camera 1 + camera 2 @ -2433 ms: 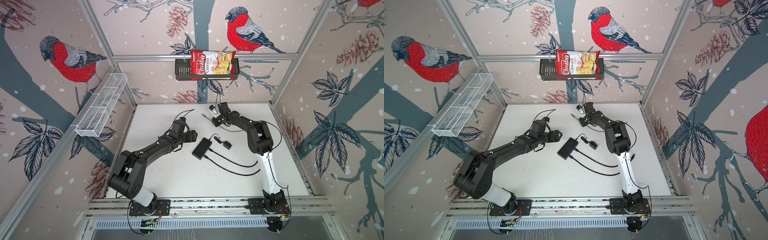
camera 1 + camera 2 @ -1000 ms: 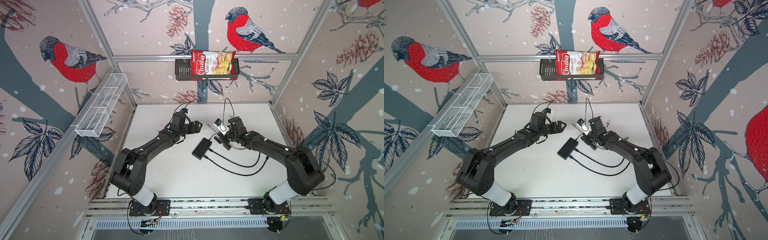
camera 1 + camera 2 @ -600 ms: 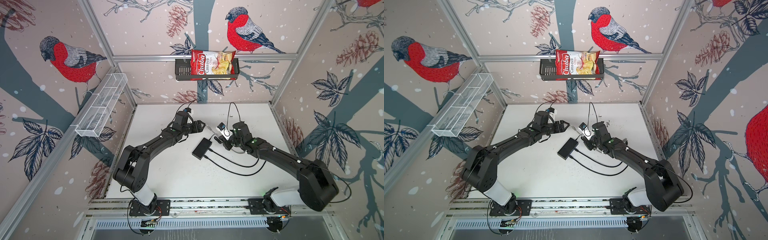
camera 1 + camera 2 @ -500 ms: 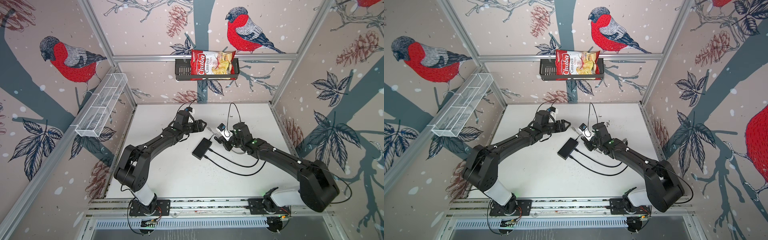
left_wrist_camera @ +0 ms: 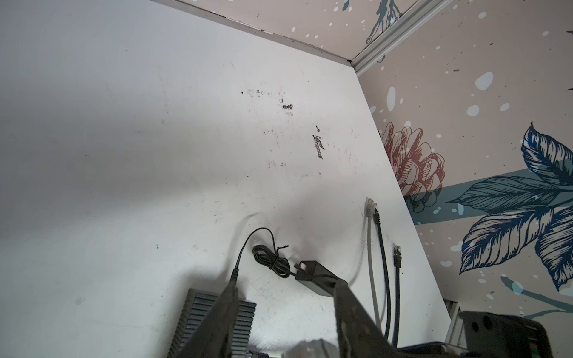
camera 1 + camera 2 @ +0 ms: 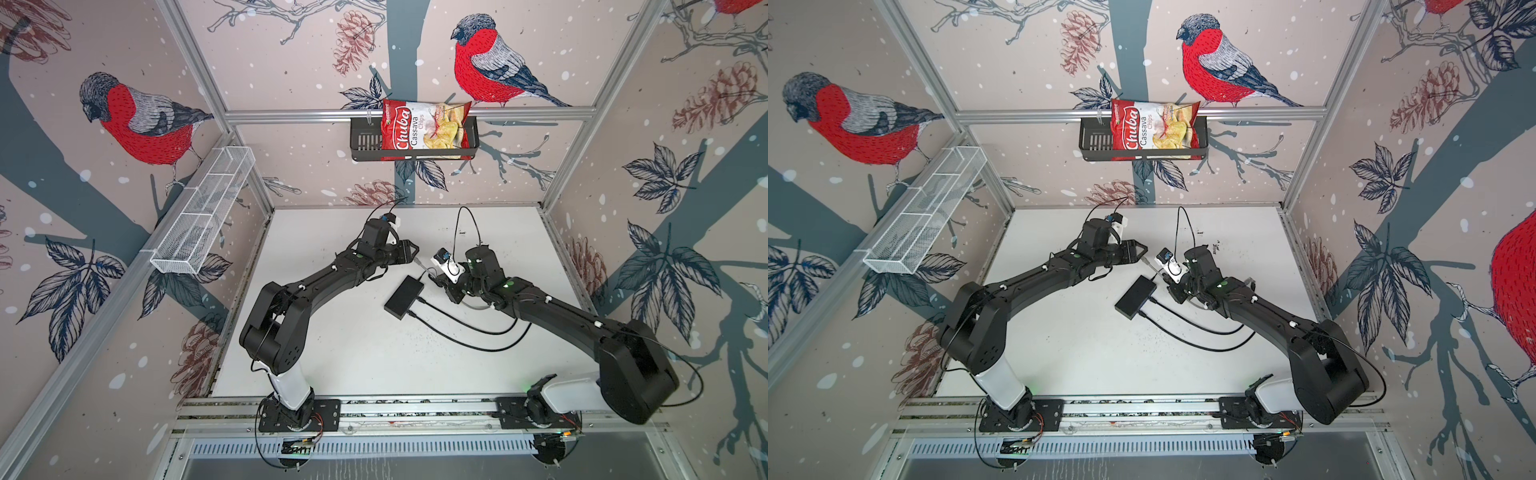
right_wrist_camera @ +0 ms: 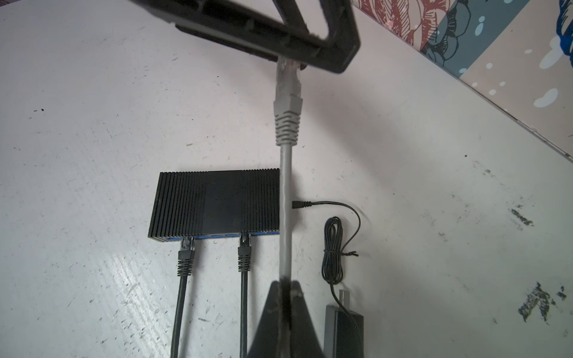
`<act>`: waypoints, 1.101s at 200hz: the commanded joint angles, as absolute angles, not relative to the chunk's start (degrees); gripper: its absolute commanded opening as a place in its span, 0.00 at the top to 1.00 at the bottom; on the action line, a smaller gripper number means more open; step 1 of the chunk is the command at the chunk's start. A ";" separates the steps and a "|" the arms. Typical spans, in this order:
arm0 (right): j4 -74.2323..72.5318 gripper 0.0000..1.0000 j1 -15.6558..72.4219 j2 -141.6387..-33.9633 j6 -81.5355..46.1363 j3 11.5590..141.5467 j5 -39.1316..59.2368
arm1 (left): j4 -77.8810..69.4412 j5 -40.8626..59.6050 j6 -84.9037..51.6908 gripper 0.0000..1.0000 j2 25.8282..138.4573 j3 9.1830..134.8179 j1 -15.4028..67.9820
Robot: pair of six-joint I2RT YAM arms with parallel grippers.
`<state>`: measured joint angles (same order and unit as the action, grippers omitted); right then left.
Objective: Insert the plug into the switch port
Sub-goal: 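Carry the grey plug toward the switch while the left moves beside it, then hold the grey plug above the switch while the left gripper approaches it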
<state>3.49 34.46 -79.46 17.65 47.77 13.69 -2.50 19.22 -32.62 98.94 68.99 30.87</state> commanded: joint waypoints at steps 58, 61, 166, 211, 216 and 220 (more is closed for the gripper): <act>2.20 0.96 34.63 -79.67 17.40 48.04 14.80 | -4.40 21.44 -33.23 0.79 100.56 68.68 31.34; 2.15 0.96 34.63 -79.73 17.42 48.07 14.77 | -4.40 21.40 -33.28 0.80 100.57 68.65 31.35; 2.57 0.95 34.20 -81.39 17.05 48.75 14.76 | -4.70 21.20 -33.23 0.94 99.69 66.55 31.69; 1.60 0.95 33.42 -79.78 16.64 48.14 16.45 | -5.80 21.19 -33.89 0.62 98.89 64.70 31.55; 1.43 0.95 33.26 -79.57 16.57 48.02 16.63 | -5.89 21.26 -33.96 0.61 98.88 64.56 31.58; 1.36 0.95 33.21 -79.43 16.53 47.97 16.78 | -5.92 21.23 -33.93 0.60 98.88 64.45 31.64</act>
<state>3.70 33.61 -80.38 17.58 48.27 14.79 -4.86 20.91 -34.04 99.48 65.01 31.62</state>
